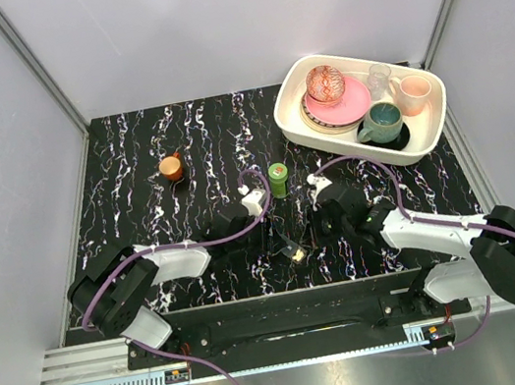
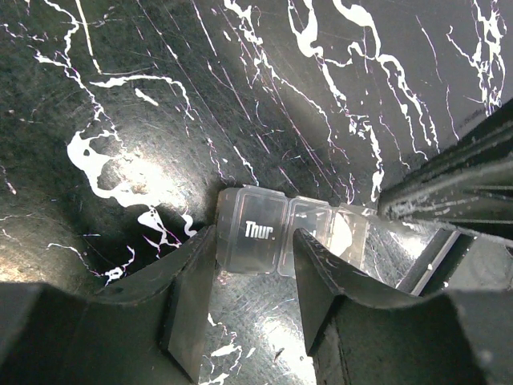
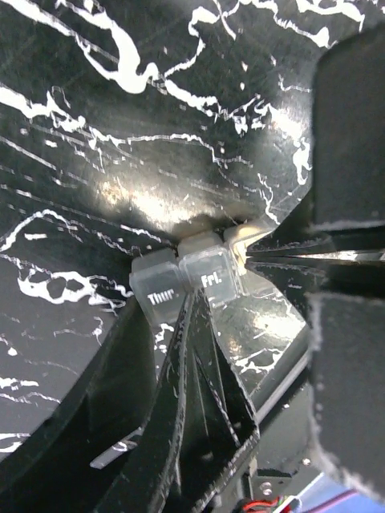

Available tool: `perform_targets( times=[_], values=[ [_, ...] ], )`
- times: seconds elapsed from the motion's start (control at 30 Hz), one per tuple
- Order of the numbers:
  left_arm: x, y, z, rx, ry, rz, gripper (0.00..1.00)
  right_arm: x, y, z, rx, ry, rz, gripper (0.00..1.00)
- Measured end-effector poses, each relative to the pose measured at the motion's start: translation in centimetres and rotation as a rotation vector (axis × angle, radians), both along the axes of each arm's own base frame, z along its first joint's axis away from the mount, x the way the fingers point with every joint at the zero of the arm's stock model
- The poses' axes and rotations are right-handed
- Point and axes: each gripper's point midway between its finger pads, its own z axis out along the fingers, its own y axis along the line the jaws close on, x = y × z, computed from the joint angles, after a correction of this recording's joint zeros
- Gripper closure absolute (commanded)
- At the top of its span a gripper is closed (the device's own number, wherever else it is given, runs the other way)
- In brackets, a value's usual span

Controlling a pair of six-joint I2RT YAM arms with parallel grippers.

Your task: Sort the pills into containers

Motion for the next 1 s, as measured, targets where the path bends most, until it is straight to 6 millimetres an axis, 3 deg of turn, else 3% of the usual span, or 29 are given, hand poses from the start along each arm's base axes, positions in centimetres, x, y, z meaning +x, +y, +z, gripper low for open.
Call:
perform_targets(
  times=[0.23, 0.53, 1.0],
  values=[
    [0.0, -0.1, 0.0, -0.006, 0.005, 0.001, 0.54, -1.5, 1.0, 0.1, 0.045, 0.051, 0.08, 1.0],
    [-0.1, -0.3, -0.1, -0.011, 0.007, -0.004, 0.54, -2.6, 1.3, -1.5, 0.034, 0.125, 0.124, 1.0],
    [-0.1, -0.4, 0.0, -0.014, 0.005, -0.005, 0.54, -2.4, 1.6, -1.7, 0.033, 0.131, 0.13, 1.0]
  ],
)
